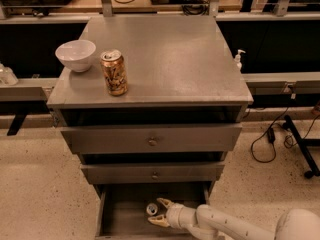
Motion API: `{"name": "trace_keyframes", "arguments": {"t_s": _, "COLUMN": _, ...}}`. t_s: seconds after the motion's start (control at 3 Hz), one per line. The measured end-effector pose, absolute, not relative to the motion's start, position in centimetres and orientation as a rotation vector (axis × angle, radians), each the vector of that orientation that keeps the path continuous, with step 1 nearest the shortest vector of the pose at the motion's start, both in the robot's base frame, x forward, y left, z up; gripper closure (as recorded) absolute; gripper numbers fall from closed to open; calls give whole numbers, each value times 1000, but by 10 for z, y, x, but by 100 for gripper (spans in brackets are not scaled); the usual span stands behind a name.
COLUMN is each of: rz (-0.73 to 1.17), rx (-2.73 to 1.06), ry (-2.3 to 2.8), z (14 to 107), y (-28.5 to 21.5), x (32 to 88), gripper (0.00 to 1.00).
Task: Pick redbull can from bottom drawer and place on counter
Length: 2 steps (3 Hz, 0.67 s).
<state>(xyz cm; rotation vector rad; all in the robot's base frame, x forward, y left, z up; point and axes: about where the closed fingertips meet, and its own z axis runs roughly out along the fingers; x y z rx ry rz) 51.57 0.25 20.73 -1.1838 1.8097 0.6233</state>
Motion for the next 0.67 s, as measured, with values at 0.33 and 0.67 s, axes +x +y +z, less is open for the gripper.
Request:
{"name": "trace_keyframes", "arguments": {"t_s": 0.33, "rz": 635, "rx": -1171, "ry": 1805, "z": 200, "y": 10, "x": 523, "gripper": 37}}
{"name": "trace_keyframes", "arguments": {"t_s": 0.67, "rz": 661, "rx": -1163, "ry": 1783, "z": 197, "y": 20, "x": 527, "gripper": 55}}
